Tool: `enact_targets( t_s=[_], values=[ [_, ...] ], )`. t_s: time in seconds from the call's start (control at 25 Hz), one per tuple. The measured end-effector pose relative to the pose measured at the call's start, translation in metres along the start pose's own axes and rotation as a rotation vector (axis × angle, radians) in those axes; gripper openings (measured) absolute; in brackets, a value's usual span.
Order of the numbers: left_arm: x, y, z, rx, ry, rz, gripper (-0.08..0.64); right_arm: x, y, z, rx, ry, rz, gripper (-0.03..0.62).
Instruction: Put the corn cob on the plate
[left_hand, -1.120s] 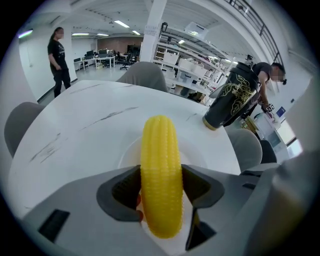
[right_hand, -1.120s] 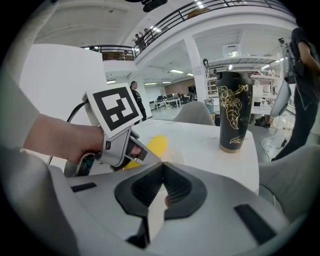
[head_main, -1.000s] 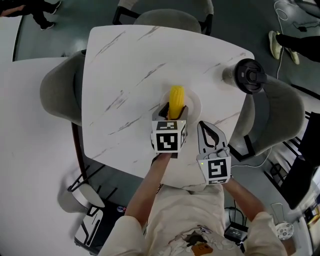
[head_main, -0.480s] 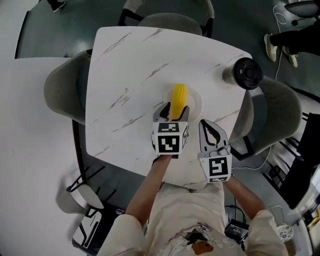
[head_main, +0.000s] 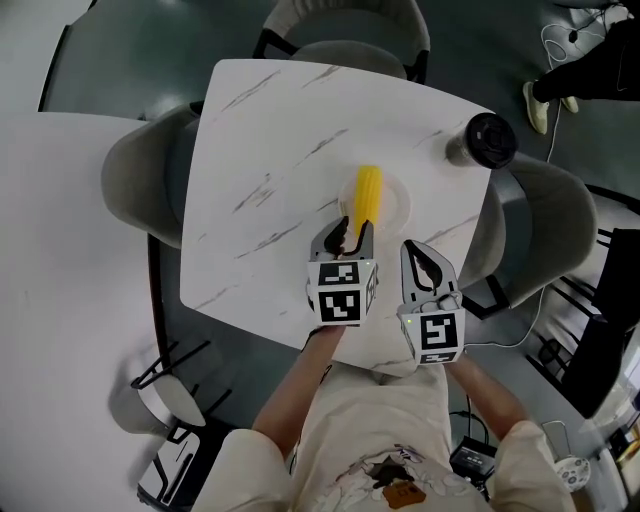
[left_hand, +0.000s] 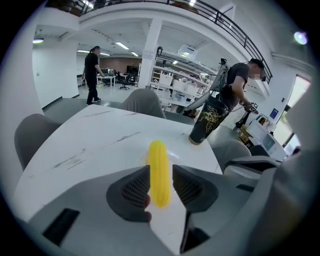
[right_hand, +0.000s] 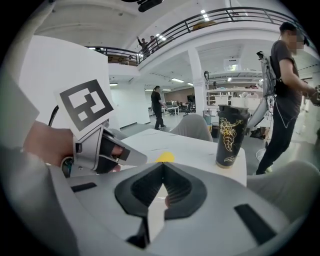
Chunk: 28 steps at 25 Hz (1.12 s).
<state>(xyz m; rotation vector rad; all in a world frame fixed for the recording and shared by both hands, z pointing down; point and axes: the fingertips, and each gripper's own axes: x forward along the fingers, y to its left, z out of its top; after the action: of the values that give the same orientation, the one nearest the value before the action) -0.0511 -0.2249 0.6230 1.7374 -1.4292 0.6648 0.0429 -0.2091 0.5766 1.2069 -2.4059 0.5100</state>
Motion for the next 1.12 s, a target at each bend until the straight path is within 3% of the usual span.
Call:
enact_targets(
  t_s=[0.2,0.44,1.12],
  values=[
    [-0.028,-0.004,-0.008,-0.011,-0.048,-0.011,0.068,-0.012,0.014,0.006,0.0,-0.019,-0.011,-0.003],
    [-0.064,-0.005,-0.02,-0.025,-0.09,-0.027,0.008,-0.032,0.026,0.012,0.002,-0.017,-0.043,-0.003],
    [-0.171,-0.026,-0.049,0.079,-0.193,-0.131,0.008,-0.102,0.073,0.036,0.039,-0.078,-0.116,-0.003]
  ],
)
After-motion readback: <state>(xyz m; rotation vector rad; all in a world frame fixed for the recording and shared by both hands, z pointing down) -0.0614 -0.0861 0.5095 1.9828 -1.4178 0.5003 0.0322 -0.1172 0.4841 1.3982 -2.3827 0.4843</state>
